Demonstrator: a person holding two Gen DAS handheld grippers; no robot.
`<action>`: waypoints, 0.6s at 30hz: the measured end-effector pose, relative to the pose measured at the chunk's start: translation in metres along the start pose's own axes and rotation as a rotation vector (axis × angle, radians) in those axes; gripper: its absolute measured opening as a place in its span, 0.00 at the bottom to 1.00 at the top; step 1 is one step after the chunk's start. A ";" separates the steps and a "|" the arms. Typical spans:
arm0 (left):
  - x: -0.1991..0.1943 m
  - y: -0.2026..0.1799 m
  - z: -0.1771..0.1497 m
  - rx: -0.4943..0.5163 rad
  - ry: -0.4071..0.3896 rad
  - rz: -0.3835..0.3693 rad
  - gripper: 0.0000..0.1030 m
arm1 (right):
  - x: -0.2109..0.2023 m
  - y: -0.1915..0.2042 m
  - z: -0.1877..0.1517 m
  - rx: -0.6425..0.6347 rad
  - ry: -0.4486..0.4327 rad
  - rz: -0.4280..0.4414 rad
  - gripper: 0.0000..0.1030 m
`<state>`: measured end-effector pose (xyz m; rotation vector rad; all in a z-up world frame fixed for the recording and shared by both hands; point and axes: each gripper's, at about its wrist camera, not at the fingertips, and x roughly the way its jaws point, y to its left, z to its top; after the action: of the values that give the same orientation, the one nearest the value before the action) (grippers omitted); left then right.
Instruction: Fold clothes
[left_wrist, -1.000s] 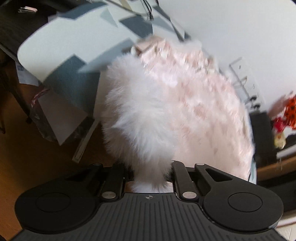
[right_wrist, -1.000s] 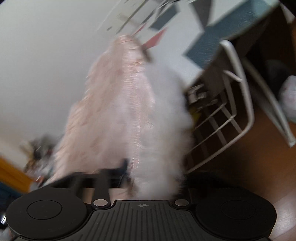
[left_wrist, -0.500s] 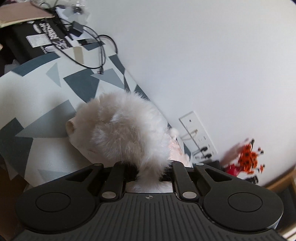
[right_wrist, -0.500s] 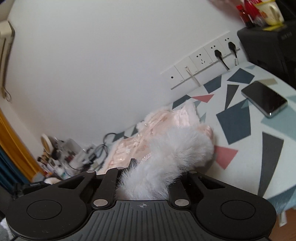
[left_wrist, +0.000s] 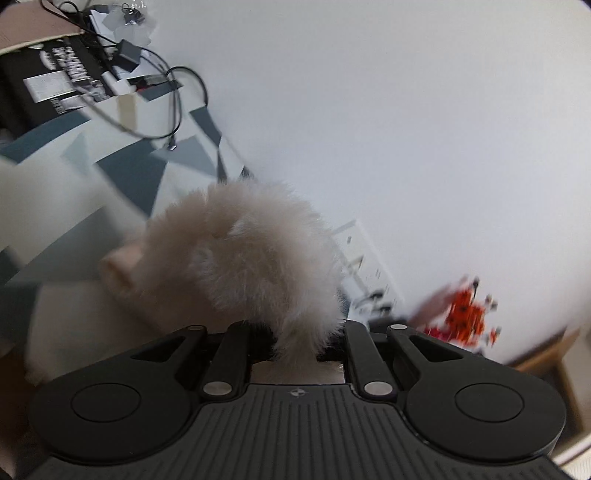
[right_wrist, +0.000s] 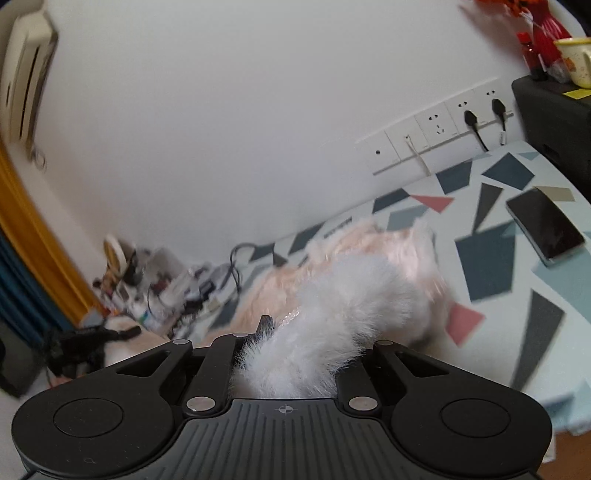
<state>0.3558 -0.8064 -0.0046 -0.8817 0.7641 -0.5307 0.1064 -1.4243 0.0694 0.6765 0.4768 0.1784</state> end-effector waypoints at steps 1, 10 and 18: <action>0.012 -0.001 0.010 -0.009 -0.012 -0.005 0.12 | 0.009 -0.003 0.010 0.016 -0.013 0.009 0.10; 0.156 -0.004 0.088 0.061 0.023 0.022 0.12 | 0.133 -0.048 0.099 0.098 -0.113 -0.290 0.10; 0.275 0.052 0.115 0.019 0.131 0.178 0.13 | 0.266 -0.134 0.126 0.105 0.010 -0.600 0.10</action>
<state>0.6215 -0.9124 -0.1028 -0.7585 0.9453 -0.4403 0.4009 -1.5156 -0.0279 0.6079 0.6816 -0.4106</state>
